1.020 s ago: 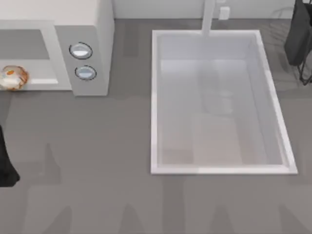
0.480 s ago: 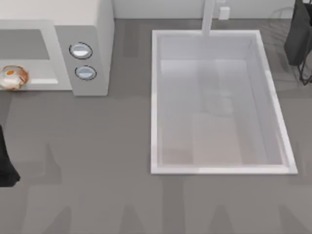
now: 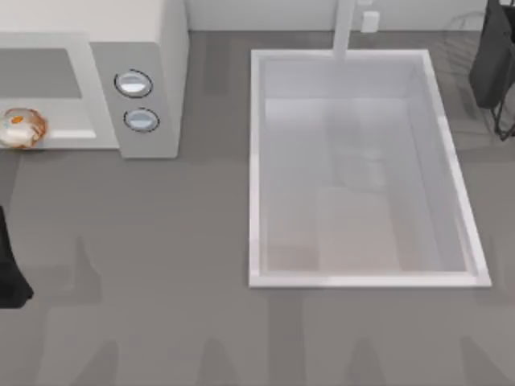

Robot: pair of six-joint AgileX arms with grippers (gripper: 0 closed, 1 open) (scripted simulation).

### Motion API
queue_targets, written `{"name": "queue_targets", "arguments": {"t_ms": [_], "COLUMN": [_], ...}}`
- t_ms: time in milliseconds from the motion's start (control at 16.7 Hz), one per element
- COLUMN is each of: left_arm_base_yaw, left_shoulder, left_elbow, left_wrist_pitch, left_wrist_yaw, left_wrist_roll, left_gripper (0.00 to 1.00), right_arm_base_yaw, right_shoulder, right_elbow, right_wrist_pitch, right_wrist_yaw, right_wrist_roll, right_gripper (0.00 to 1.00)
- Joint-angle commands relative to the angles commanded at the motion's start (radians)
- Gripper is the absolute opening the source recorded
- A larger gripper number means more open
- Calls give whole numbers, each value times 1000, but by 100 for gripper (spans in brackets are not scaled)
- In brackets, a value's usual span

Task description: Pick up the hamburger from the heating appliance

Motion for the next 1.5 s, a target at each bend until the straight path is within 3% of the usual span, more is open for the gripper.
{"name": "queue_targets", "arguments": {"t_ms": [480, 720, 1020, 1500], "left_arm_base_yaw": [0, 2, 12, 54], "left_shoulder": [10, 152, 552, 1472], "left_elbow": [5, 70, 218, 513], "left_wrist_pitch": [9, 125, 385, 861], "left_wrist_yaw": [0, 3, 14, 66], "left_wrist_roll": [1, 9, 25, 52], "left_gripper": [100, 100, 100, 100], "right_arm_base_yaw": [0, 0, 0, 0], "right_shoulder": [0, 0, 0, 0], "right_elbow": [0, 0, 0, 0], "right_wrist_pitch": [0, 0, 0, 0], "right_wrist_yaw": [0, 0, 0, 0], "right_wrist_roll": [0, 0, 0, 0], "right_gripper": [100, 100, 100, 100]}}
